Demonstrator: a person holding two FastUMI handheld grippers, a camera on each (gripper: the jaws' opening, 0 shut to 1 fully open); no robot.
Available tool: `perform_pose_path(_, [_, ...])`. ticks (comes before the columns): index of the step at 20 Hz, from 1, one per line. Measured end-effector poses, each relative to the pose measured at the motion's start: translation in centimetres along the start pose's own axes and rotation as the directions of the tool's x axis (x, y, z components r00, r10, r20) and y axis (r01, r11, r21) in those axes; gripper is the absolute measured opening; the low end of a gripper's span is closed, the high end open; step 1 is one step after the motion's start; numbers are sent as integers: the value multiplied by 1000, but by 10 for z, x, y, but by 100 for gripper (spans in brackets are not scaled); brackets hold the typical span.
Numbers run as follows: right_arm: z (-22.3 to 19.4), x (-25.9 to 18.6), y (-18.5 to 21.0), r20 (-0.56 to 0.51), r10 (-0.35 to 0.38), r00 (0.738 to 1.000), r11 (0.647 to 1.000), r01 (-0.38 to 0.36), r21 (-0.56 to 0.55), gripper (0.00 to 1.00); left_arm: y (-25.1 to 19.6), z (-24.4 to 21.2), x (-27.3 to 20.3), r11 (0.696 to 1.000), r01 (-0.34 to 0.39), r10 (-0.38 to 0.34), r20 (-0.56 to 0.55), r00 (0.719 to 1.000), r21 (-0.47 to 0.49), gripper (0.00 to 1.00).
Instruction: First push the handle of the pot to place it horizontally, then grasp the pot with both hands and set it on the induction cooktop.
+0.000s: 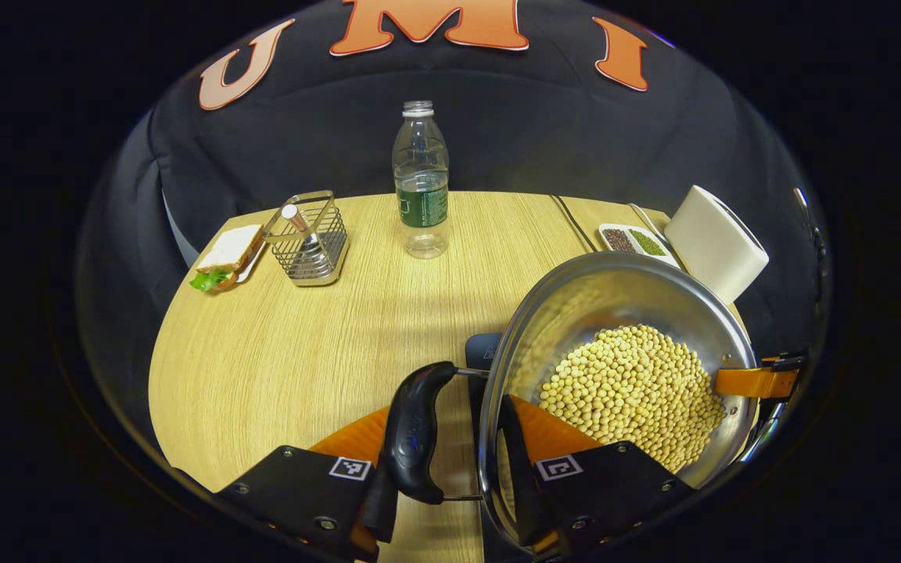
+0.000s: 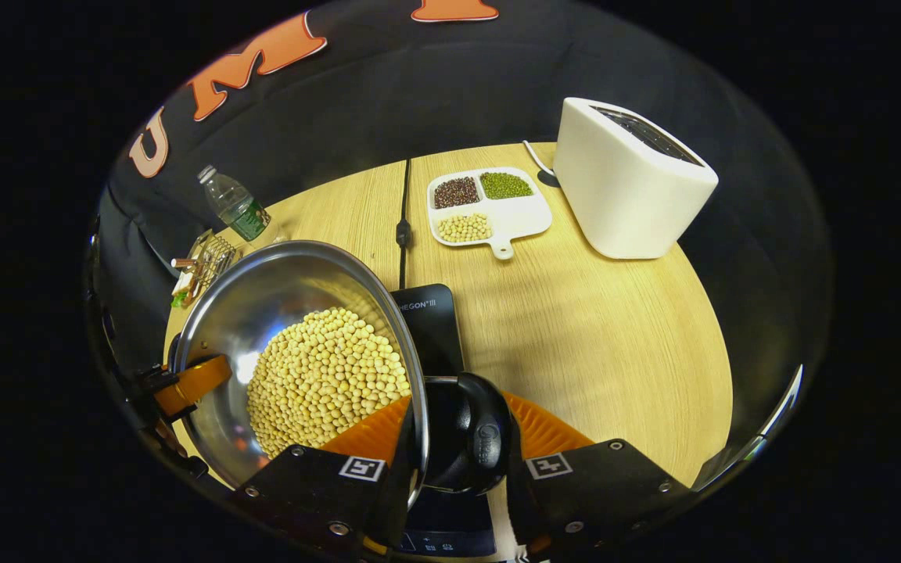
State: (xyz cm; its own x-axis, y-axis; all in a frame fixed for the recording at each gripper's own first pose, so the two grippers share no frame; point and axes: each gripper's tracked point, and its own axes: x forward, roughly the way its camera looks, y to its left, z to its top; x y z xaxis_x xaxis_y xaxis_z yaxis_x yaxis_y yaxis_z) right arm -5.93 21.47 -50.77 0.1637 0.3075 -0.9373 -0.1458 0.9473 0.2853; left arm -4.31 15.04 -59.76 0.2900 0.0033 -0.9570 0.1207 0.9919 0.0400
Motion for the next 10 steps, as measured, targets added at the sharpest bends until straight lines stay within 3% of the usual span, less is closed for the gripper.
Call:
perform_pose_path(1, [0,0,0,1,1,1000,1000,-1,7,51,0,1,0,1000,0,0,3,1000,-2,64])
perform_pose_path(3, [1,1,1,5,-3,1000,1000,3,10,47,0,-3,0,1000,11,-11,-4,1000,-9,61])
perform_pose_path(5, [2,2,-1,8,-15,1000,1000,15,8,54,-1,-8,2,999,23,-24,-21,999,-25,61])
perform_pose_path(7, [9,4,-2,30,-48,998,998,48,30,59,-2,-16,1,999,16,-19,-57,998,-44,67])
perform_pose_path(10, [13,8,0,42,-72,997,996,69,59,71,-1,-10,-1,999,-25,26,-49,998,36,76])
